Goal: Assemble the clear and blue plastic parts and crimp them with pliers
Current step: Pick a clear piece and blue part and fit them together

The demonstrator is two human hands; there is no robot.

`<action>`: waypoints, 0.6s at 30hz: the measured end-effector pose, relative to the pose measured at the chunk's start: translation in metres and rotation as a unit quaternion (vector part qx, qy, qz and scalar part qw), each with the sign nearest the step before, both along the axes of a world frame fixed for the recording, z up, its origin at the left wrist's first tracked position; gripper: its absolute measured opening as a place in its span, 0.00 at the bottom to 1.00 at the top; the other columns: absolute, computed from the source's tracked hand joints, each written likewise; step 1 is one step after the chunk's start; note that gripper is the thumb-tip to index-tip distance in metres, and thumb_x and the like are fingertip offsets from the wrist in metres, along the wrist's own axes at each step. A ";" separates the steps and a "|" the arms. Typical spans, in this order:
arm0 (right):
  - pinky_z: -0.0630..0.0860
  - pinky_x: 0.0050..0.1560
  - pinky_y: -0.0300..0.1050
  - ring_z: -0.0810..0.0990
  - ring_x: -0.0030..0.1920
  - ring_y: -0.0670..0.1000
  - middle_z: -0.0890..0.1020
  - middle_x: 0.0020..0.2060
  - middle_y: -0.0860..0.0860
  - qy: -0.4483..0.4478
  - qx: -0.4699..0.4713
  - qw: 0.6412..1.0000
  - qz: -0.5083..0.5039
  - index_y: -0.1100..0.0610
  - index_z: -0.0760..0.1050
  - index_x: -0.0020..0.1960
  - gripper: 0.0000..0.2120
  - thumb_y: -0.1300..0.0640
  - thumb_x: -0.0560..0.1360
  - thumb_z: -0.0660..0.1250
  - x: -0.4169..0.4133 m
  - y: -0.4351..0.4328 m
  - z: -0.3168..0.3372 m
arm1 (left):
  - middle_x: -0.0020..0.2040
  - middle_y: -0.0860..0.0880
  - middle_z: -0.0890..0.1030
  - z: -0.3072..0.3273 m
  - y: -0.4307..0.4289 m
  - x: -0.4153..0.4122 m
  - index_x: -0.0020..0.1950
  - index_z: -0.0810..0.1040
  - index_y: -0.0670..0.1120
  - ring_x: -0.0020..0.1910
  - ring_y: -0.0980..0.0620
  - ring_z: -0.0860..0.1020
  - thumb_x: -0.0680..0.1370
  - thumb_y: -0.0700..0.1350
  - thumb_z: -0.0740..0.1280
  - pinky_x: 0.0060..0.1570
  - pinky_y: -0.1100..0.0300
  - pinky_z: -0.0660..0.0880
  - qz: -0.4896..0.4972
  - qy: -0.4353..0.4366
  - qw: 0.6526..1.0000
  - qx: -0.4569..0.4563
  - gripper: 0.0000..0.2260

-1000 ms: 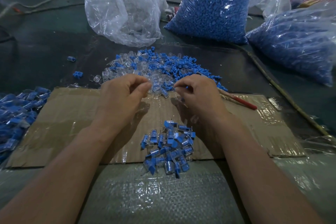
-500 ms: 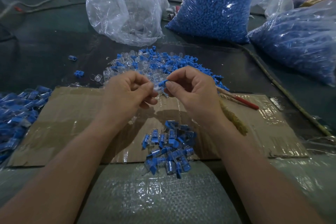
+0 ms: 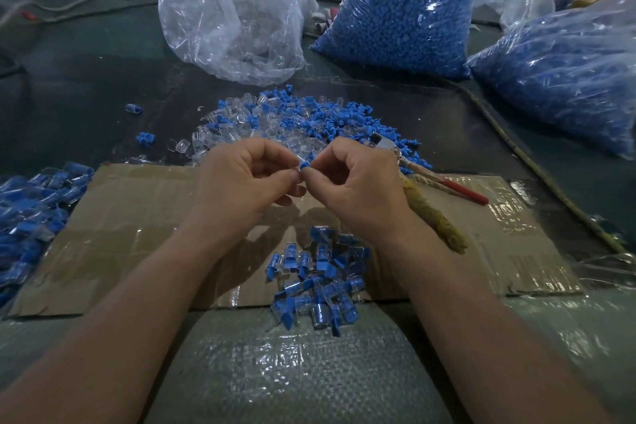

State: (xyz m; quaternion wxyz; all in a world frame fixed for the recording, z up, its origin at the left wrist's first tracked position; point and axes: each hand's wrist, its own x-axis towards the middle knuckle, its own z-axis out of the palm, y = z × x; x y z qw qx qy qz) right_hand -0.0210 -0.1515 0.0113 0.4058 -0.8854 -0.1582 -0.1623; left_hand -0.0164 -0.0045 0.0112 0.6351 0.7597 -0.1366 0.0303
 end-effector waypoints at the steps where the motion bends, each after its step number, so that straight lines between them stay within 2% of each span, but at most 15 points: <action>1: 0.72 0.31 0.32 0.73 0.30 0.41 0.74 0.30 0.41 0.010 0.008 1.000 0.007 0.50 0.72 0.37 0.09 0.58 0.71 0.71 0.000 0.000 0.000 | 0.36 0.52 0.83 0.000 0.000 0.000 0.40 0.77 0.47 0.32 0.57 0.82 0.71 0.34 0.69 0.32 0.70 0.76 0.001 0.001 1.000 0.001 0.08; 4: 0.74 0.34 0.32 0.76 0.35 0.41 0.76 0.33 0.43 0.031 0.058 0.998 0.018 0.48 0.72 0.38 0.08 0.56 0.70 0.72 0.000 -0.001 0.000 | 0.36 0.50 0.83 -0.001 0.002 0.001 0.40 0.77 0.46 0.32 0.54 0.82 0.72 0.34 0.68 0.33 0.68 0.77 -0.001 0.011 1.000 -0.011 0.07; 6: 0.76 0.39 0.32 0.77 0.39 0.40 0.77 0.37 0.42 0.048 0.088 0.995 0.024 0.50 0.74 0.44 0.08 0.55 0.68 0.73 0.001 -0.002 0.001 | 0.36 0.48 0.83 -0.001 0.003 0.002 0.41 0.77 0.46 0.32 0.53 0.82 0.72 0.34 0.68 0.32 0.67 0.77 -0.002 0.016 1.000 -0.022 0.07; 9: 0.77 0.47 0.34 0.79 0.45 0.39 0.79 0.44 0.40 0.095 0.134 0.984 0.062 0.49 0.77 0.54 0.15 0.58 0.68 0.72 0.002 -0.005 0.001 | 0.34 0.47 0.83 -0.001 0.003 0.003 0.40 0.78 0.45 0.31 0.52 0.82 0.72 0.34 0.68 0.31 0.68 0.76 -0.004 0.031 0.998 -0.047 0.06; 13: 0.78 0.48 0.38 0.82 0.45 0.44 0.82 0.42 0.44 0.100 0.180 0.972 0.109 0.49 0.79 0.49 0.13 0.64 0.69 0.71 0.000 -0.005 0.001 | 0.33 0.47 0.83 0.000 0.004 0.003 0.40 0.78 0.43 0.30 0.52 0.82 0.70 0.35 0.69 0.30 0.67 0.76 -0.017 0.055 0.997 -0.058 0.04; 15: 0.78 0.49 0.39 0.82 0.45 0.44 0.82 0.42 0.45 0.098 0.167 0.975 0.108 0.53 0.79 0.50 0.13 0.64 0.68 0.72 0.001 -0.005 -0.001 | 0.32 0.46 0.82 -0.001 0.005 0.003 0.39 0.78 0.41 0.28 0.52 0.81 0.70 0.35 0.70 0.29 0.66 0.77 -0.016 0.081 0.994 -0.071 0.03; 18: 0.78 0.51 0.39 0.82 0.46 0.44 0.81 0.44 0.47 0.081 0.159 0.977 0.121 0.55 0.77 0.55 0.18 0.67 0.67 0.72 0.000 -0.003 -0.001 | 0.28 0.46 0.81 0.000 0.006 0.005 0.38 0.78 0.40 0.25 0.53 0.79 0.69 0.34 0.69 0.27 0.65 0.76 -0.022 0.120 0.988 -0.097 0.02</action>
